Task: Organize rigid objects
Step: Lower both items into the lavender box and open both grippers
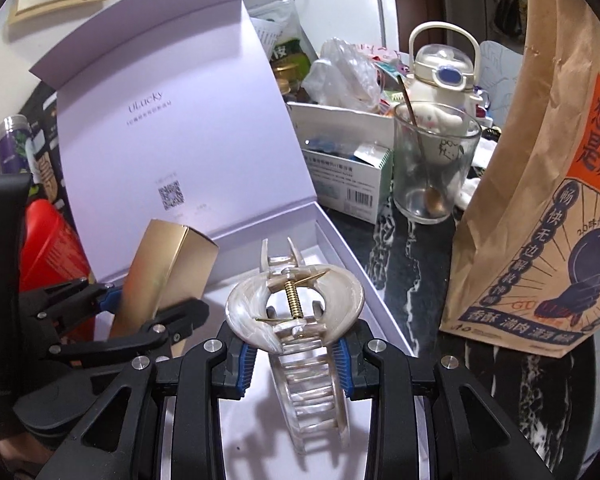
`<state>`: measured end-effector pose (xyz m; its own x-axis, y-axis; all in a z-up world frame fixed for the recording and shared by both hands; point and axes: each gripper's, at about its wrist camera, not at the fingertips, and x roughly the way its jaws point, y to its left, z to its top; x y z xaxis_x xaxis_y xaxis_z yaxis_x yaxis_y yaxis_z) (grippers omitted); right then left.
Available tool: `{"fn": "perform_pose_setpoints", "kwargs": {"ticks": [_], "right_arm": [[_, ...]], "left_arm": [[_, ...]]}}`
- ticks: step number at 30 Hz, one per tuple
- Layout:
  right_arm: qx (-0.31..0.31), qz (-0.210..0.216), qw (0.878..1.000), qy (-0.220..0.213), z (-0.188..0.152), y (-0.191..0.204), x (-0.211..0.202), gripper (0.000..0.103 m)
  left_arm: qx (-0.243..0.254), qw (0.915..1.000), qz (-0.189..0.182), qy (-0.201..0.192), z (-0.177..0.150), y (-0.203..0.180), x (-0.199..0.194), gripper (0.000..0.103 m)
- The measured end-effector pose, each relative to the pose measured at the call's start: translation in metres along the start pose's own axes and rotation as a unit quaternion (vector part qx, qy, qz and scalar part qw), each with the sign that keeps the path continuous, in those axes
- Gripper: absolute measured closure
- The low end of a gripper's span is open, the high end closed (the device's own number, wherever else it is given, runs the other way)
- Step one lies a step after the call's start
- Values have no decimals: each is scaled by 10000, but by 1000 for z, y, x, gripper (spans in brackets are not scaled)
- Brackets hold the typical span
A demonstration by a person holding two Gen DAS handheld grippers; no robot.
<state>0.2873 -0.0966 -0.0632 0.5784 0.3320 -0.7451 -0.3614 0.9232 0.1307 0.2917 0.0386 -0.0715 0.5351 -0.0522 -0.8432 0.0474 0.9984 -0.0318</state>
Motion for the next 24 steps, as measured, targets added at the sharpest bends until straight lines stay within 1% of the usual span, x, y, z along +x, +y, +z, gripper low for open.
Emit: {"fn": "perform_pose_setpoints", "kwargs": {"ticks": [7,11,12,13,15,17,18,20,22,24], "right_arm": [[-51,-119,9998,137,-5,3,12,71],[-30,-185,9996,211,-6,1,17,70],[3,-205,9995,221,-6,-1,18,68],[29,-220,9995,230,-5,-2,19,62],[96,-202,9994,254,-5,-4,18,54],[139,-172,9995,218,-5,-6,16,51],[131,-218,9995,186,-5,-6,13,47],[87,-280,9995,106,-5,-5,7,44],[63,-303,9995,89,-5,-5,4,38],[55,-369,9993,48,-4,-5,0,35]], "left_arm": [[-7,9997,87,215,-1,-4,19,59],[-7,9995,148,270,-1,-5,21,58],[2,9995,161,280,-1,-5,21,58],[18,9994,176,296,0,-6,22,58],[9,9993,193,334,0,-5,22,57],[-21,9992,225,337,2,-8,24,57],[-23,9991,257,330,2,-8,24,57],[-3,9992,300,280,2,-8,20,57],[29,9992,325,215,2,-9,15,57],[70,9993,346,143,1,-10,10,57]]}}
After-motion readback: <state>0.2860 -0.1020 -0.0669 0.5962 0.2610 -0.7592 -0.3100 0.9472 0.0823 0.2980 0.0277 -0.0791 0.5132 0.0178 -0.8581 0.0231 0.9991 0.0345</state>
